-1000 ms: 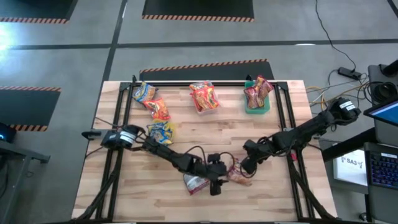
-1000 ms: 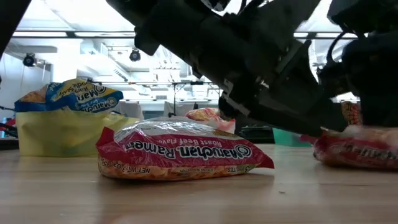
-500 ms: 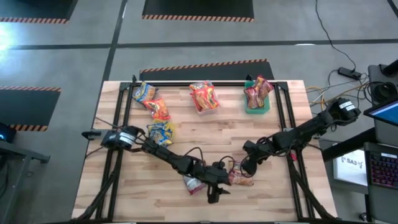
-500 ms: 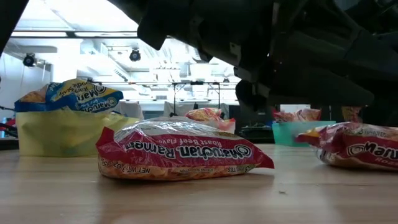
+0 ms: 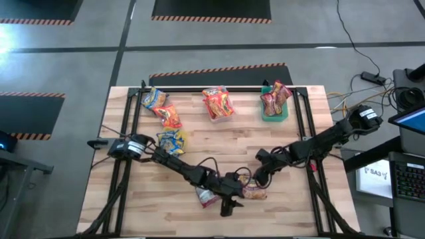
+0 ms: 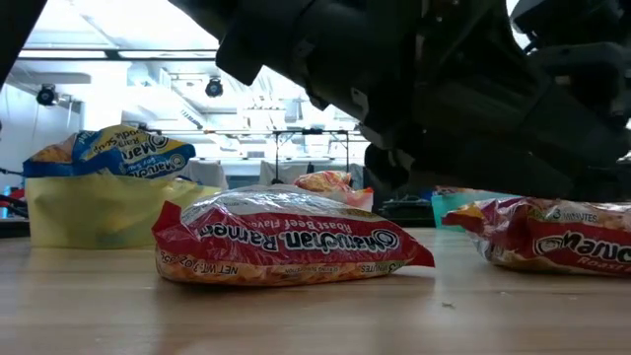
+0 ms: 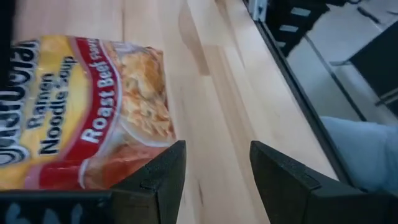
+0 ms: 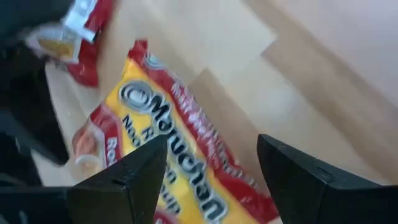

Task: Sort Maruchan noodles
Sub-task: Put the red noodle pack into the green bin

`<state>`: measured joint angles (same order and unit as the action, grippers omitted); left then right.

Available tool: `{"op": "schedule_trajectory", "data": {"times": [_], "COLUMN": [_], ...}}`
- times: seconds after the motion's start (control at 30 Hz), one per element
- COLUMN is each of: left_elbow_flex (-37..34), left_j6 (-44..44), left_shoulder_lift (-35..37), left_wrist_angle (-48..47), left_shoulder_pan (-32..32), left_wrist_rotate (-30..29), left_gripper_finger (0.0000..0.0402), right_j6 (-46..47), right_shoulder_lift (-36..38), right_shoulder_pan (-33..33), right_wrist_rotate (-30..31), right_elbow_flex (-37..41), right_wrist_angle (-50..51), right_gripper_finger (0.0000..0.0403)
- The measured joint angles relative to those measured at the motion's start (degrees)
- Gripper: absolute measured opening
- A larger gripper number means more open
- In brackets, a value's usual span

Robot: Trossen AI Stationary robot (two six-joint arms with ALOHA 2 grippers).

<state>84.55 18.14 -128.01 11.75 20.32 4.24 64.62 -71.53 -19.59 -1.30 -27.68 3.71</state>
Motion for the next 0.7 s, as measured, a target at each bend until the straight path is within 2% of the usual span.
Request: {"op": "schedule_trajectory", "data": {"times": [0.17, 0.3, 0.43, 0.7], "left_elbow_flex": [0.0, 0.42, 1.82, 2.84], "left_j6": [0.37, 0.38, 0.38, -1.09], "left_shoulder_lift": [-0.87, -2.73, -4.71, -4.98], "left_wrist_angle": [-0.59, -0.64, -0.83, -0.82], "left_shoulder_pan": [0.0, -0.37, -1.11, -3.12], "left_wrist_rotate": [2.64, 1.7, -4.52, -4.72], "left_gripper_finger": [0.0164, 0.0164, 0.0164, 0.0164], "right_j6": [-0.91, -0.68, -0.09, -0.1], "right_shoulder_lift": [0.0, 0.02, 0.04, 0.04], "right_shoulder_pan": [1.43, 1.81, 1.75, 1.56], "right_wrist_rotate": [0.65, 0.78, -3.45, -8.61], "right_elbow_flex": [0.0, 0.0, -0.02, 0.0], "right_wrist_angle": [-0.25, -1.49, -1.29, -0.75], "right_gripper_finger": [0.0238, 0.0237, 0.0237, 0.0237]}}
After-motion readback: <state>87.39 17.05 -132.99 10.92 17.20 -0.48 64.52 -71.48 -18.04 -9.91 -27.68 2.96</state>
